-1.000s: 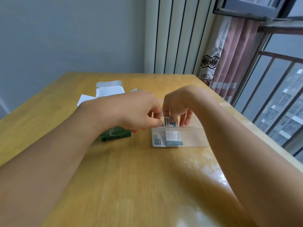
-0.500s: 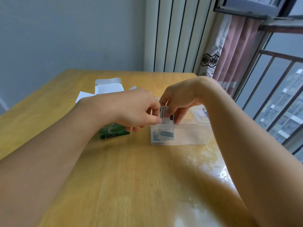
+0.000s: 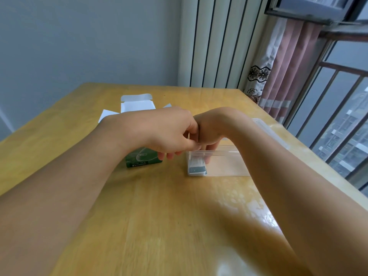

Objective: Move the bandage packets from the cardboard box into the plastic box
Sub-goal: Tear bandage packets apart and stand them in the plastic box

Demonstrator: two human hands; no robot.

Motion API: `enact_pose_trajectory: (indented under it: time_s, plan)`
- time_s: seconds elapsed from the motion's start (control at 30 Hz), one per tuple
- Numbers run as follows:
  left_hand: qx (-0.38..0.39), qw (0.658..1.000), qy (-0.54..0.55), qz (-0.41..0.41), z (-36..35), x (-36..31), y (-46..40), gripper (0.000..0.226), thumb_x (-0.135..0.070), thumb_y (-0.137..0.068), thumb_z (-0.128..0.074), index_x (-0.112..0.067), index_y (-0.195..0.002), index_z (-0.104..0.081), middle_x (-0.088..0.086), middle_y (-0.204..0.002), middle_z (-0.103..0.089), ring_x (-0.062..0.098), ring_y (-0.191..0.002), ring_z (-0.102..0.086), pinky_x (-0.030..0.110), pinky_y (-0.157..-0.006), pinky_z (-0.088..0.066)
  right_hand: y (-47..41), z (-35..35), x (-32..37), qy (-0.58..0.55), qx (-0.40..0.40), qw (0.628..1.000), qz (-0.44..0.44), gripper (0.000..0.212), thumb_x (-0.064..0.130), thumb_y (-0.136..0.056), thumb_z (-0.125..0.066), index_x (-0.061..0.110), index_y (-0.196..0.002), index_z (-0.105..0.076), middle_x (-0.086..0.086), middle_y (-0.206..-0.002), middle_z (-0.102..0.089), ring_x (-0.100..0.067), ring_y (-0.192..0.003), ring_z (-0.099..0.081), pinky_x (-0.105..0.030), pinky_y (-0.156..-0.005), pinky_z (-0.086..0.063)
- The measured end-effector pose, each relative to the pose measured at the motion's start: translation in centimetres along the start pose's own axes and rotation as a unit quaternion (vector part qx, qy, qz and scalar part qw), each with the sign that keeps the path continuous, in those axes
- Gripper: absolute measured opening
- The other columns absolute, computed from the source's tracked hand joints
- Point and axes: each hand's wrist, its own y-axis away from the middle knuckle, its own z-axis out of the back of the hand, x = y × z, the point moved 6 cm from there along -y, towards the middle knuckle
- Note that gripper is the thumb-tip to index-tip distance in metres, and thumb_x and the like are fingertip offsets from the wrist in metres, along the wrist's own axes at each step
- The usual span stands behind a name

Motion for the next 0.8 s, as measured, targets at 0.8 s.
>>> enact_pose_trajectory:
  time_s: [0.8]
  plan:
    - [0.006, 1.0, -0.001, 0.002, 0.09, -0.33, 0.37, 0.018, -0.034, -0.102, -0.053, -0.025, -0.093, -0.066, 0.001, -0.077, -0.07, 0.016, -0.058, -0.073, 0.026, -0.053, -0.057, 0.61, 0.02, -0.71, -0.099, 0.062, 0.993, 0.029, 0.031, -0.008, -0.093, -0.058, 0.003, -0.121, -0.06, -0.017, -0.111, -0.068, -0.035, -0.088, -0.075, -0.049, -0.086, -0.06]
